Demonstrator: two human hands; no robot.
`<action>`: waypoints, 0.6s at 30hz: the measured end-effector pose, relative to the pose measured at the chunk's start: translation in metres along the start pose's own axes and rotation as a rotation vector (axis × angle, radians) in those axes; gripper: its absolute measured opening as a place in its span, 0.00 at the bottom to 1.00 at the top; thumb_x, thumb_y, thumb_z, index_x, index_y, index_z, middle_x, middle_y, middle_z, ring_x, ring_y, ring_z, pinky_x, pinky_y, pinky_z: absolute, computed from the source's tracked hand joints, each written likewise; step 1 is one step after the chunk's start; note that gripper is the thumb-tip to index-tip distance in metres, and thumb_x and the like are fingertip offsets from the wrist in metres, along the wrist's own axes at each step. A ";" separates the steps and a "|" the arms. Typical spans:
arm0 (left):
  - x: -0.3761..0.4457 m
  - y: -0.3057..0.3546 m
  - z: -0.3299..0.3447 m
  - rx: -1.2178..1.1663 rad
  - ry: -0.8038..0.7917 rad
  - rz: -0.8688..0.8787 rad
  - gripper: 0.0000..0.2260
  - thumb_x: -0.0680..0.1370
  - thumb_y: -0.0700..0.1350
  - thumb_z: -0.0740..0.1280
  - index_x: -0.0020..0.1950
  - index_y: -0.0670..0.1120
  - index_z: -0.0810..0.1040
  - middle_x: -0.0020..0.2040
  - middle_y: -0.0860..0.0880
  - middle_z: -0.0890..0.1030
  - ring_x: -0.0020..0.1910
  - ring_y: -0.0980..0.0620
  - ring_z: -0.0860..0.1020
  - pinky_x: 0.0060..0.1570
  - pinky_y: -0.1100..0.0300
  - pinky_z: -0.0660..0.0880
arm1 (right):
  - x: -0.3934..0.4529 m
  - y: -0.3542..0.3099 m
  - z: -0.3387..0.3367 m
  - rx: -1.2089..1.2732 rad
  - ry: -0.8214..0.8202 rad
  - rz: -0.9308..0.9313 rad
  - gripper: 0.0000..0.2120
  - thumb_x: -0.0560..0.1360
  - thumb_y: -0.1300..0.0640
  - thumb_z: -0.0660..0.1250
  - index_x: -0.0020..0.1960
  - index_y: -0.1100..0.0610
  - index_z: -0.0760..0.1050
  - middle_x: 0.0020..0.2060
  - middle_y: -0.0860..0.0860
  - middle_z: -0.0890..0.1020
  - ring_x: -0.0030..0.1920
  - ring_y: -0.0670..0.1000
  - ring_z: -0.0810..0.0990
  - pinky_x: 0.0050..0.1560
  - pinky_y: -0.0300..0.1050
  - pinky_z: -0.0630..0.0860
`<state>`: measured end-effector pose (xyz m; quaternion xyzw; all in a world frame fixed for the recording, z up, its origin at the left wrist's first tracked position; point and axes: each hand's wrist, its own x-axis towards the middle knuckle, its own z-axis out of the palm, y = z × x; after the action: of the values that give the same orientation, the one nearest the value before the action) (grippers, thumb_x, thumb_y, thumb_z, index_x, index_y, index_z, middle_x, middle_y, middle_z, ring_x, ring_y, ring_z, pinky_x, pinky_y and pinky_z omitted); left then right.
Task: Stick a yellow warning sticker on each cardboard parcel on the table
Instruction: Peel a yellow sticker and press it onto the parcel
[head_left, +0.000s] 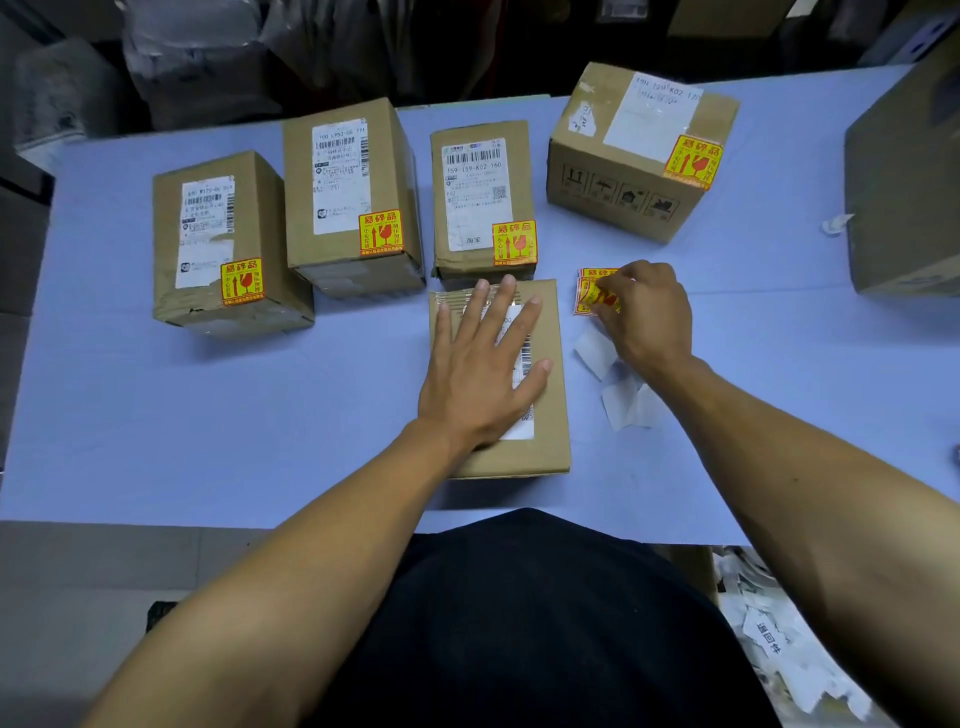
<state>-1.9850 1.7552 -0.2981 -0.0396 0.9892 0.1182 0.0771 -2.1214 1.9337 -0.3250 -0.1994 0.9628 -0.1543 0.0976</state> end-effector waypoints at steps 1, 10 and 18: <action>0.000 0.000 0.000 -0.003 0.002 0.003 0.30 0.80 0.63 0.50 0.81 0.56 0.51 0.83 0.50 0.48 0.81 0.48 0.45 0.77 0.41 0.42 | -0.001 0.000 0.000 0.011 0.015 0.002 0.13 0.76 0.56 0.70 0.58 0.62 0.82 0.57 0.60 0.81 0.58 0.65 0.73 0.49 0.53 0.70; -0.005 0.002 -0.017 -0.296 0.071 -0.008 0.25 0.83 0.56 0.60 0.78 0.50 0.64 0.81 0.49 0.57 0.81 0.48 0.50 0.78 0.48 0.44 | -0.028 -0.031 -0.036 1.095 0.066 0.358 0.07 0.75 0.59 0.73 0.52 0.57 0.81 0.42 0.50 0.84 0.44 0.51 0.84 0.46 0.46 0.81; -0.002 0.047 -0.058 -1.294 0.075 -0.238 0.02 0.78 0.43 0.70 0.49 0.48 0.82 0.47 0.44 0.85 0.46 0.48 0.83 0.53 0.47 0.80 | -0.072 -0.061 -0.072 1.252 -0.100 0.078 0.13 0.70 0.71 0.75 0.51 0.59 0.79 0.42 0.53 0.83 0.44 0.50 0.82 0.48 0.48 0.83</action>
<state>-1.9959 1.7871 -0.2312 -0.1912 0.7092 0.6784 0.0158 -2.0526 1.9286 -0.2285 -0.0761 0.6908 -0.6755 0.2465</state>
